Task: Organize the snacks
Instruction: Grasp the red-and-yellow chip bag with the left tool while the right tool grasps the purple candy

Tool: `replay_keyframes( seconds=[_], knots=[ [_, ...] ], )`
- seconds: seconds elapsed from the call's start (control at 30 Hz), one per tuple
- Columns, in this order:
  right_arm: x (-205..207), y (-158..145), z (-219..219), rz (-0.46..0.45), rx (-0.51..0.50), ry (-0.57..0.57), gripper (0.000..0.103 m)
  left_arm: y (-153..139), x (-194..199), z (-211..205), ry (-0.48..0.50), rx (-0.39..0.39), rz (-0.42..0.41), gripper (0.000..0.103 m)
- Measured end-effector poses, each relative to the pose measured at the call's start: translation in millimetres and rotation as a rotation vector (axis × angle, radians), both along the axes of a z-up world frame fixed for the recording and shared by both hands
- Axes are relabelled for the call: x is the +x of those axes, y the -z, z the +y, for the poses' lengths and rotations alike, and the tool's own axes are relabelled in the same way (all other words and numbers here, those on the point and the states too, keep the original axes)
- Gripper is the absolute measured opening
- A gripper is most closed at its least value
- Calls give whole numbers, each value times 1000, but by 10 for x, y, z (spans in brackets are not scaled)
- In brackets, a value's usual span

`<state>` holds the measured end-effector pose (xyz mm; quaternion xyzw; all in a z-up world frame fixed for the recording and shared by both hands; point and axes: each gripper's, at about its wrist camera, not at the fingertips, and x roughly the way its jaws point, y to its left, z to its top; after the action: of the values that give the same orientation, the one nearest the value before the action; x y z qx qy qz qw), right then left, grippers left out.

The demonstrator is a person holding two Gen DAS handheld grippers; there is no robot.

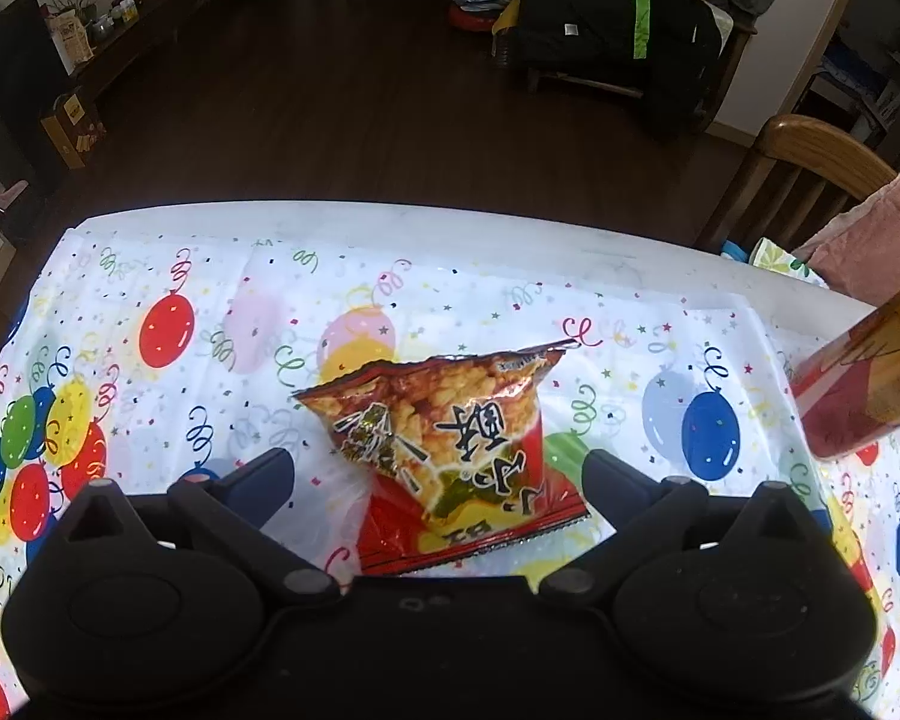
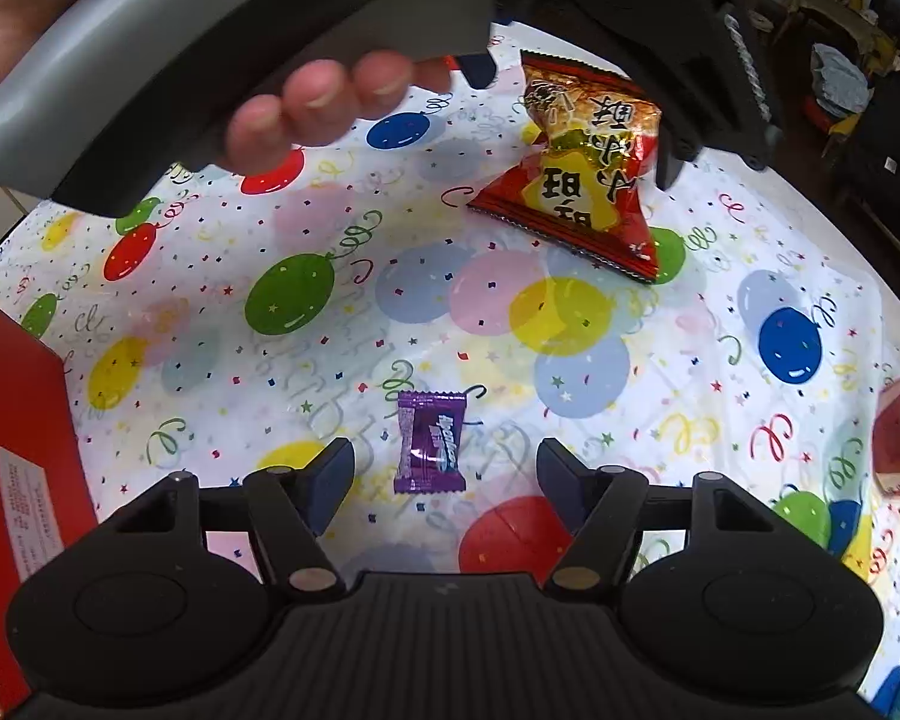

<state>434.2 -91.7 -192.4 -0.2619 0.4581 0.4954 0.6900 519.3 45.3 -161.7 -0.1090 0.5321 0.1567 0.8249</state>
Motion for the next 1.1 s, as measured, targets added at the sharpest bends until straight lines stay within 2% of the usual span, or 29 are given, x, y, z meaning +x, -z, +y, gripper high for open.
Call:
replay_keyframes(
  seconds=[0.03, 0.17, 0.23, 0.33, 0.4, 0.5, 0.57, 0.77, 1.1],
  knots=[
    [1, 14, 13, -6, 0, -2, 60, 24, 12, -2, -1, -1, 3, 102],
    [-28, 74, 60, -23, 0, -18, 55, 135, 38, 0, -9, -9, 22, 101],
    [-60, 104, 84, -36, -5, -33, 47, 176, 40, 8, -14, -14, 30, 99],
    [-85, 110, 101, -55, 1, -37, 40, 217, 34, 20, -14, -33, 33, 92],
    [-89, 108, 103, -65, 2, -27, 30, 226, 26, 23, -8, -44, 30, 89],
    [-162, 100, 108, -98, -7, -52, 23, 226, 15, 24, -1, -68, 21, 79],
    [-223, 97, 116, -123, -16, -66, 22, 213, 5, 24, 3, -90, 11, 71],
    [-247, 79, 82, -117, -19, -28, 19, 184, -55, 18, 10, -75, 23, 64],
    [-194, -124, -224, -44, 18, 118, 19, 2, -319, 68, 34, -79, 21, 61]
  ],
)
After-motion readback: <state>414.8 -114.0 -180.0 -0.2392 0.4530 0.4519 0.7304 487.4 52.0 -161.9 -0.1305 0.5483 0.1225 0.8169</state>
